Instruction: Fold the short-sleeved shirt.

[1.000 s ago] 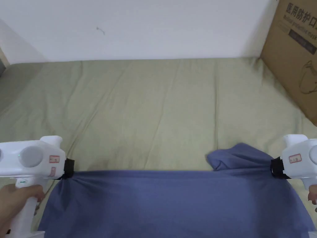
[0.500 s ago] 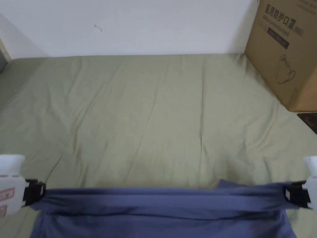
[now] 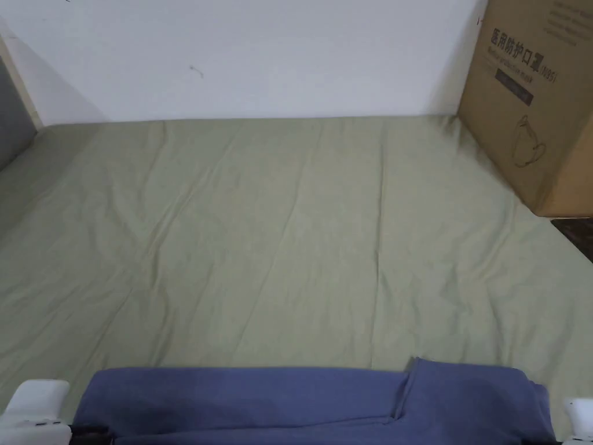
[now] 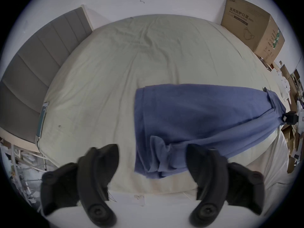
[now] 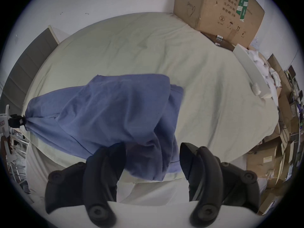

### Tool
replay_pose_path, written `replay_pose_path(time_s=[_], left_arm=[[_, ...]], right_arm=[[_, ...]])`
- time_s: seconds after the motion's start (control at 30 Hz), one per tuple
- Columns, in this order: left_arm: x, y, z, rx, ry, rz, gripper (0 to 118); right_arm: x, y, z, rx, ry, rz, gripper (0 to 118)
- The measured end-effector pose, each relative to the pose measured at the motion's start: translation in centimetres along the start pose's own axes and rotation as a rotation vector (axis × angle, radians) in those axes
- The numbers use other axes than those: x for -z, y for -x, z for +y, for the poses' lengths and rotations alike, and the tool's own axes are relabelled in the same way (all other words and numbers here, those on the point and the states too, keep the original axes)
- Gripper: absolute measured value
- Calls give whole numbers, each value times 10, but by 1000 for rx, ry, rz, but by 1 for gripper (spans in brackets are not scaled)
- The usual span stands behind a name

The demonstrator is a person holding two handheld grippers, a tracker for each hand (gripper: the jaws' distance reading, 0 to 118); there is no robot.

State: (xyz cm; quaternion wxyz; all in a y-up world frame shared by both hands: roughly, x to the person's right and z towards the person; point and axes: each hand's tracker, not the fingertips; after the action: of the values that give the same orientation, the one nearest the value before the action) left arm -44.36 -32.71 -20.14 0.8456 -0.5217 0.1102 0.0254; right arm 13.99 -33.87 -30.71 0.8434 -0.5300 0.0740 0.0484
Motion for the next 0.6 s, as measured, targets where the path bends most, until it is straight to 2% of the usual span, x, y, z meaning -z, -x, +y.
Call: replay_pose_path(time_s=[0.13,0.2,0.23,0.3,0.33,0.37,0.5,0.6], left_arm=[[-27,15,-1,-124,-78,-61,92],[-41,18,-4,-187,-111,-75,90],[-47,19,-7,-208,-140,-103,84],[-55,14,-17,-235,-166,-160,44],[-53,13,-21,-262,-158,-169,19],[-49,13,-25,-266,-139,-159,0],[-40,9,-45,-288,-103,-102,0],[-37,26,-55,-347,-106,-166,0]], right_arm=[[-36,11,4,-34,-110,-32,72],[-52,17,4,4,-187,10,69],[-58,24,4,30,-210,36,62],[-62,37,1,38,-247,101,15],[-59,45,0,29,-237,97,4],[-56,55,-1,-1,-212,132,1],[-34,85,-5,-94,-144,149,0],[-28,95,-3,-89,-146,163,0]])
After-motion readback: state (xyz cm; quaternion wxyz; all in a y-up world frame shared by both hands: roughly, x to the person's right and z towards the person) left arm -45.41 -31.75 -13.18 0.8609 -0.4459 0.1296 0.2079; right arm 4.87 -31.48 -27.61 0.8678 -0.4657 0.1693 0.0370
